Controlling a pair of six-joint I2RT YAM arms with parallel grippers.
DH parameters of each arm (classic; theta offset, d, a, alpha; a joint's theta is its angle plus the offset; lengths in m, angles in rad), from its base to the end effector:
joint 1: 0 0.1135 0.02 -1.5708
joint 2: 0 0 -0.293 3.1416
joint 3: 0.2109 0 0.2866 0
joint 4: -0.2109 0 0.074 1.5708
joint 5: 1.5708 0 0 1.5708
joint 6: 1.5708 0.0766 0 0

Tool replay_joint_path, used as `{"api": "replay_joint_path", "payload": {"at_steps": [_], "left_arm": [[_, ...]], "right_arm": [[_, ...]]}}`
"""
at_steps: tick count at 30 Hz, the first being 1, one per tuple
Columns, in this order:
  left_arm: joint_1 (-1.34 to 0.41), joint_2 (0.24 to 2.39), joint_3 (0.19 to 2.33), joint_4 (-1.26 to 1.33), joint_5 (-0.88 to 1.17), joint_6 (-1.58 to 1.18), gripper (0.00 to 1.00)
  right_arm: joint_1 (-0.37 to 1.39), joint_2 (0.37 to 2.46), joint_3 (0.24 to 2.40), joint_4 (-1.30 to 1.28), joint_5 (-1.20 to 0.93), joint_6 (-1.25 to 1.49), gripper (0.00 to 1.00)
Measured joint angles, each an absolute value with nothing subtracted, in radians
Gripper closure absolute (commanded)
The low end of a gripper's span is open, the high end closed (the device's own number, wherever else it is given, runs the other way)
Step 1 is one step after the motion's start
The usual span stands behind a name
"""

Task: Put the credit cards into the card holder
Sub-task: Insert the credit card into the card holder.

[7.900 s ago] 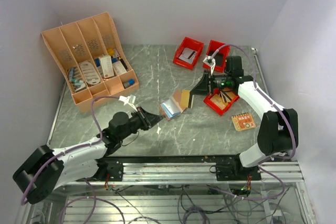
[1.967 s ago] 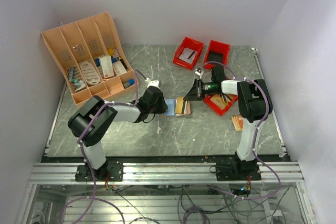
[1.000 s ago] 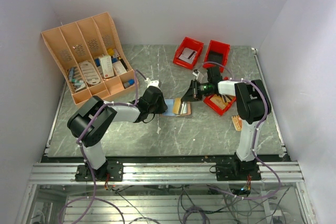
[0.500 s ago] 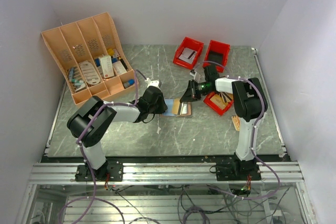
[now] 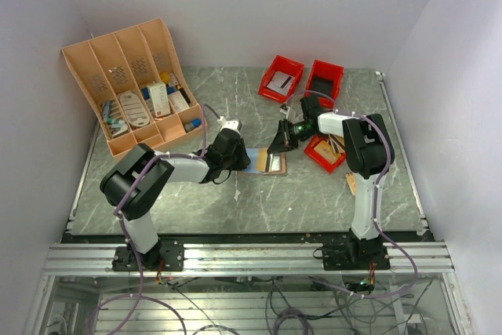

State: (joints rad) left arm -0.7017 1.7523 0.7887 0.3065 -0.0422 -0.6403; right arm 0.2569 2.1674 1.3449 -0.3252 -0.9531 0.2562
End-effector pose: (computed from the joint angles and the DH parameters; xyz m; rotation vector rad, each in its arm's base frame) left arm 0.3085 -0.2565 0.1138 0.0471 2.3158 -0.6696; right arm 0.4366 0.1793 0.0834 -0.2913 2.6191 1.4506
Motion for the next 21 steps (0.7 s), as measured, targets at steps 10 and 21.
{"api": "replay_joint_path", "payload": {"at_steps": [10, 21], "left_arm": [[-0.702, 1.752, 0.794, 0.297, -0.038, -0.628, 0.74], [-0.702, 1.755, 0.805, 0.285, -0.028, -0.62, 0.74]], "right_arm": [[0.262, 2.193, 1.39, -0.382, -0.957, 0.23, 1.0], [0.275, 2.224, 1.433, -0.416, -0.973, 0.219, 1.0]]}}
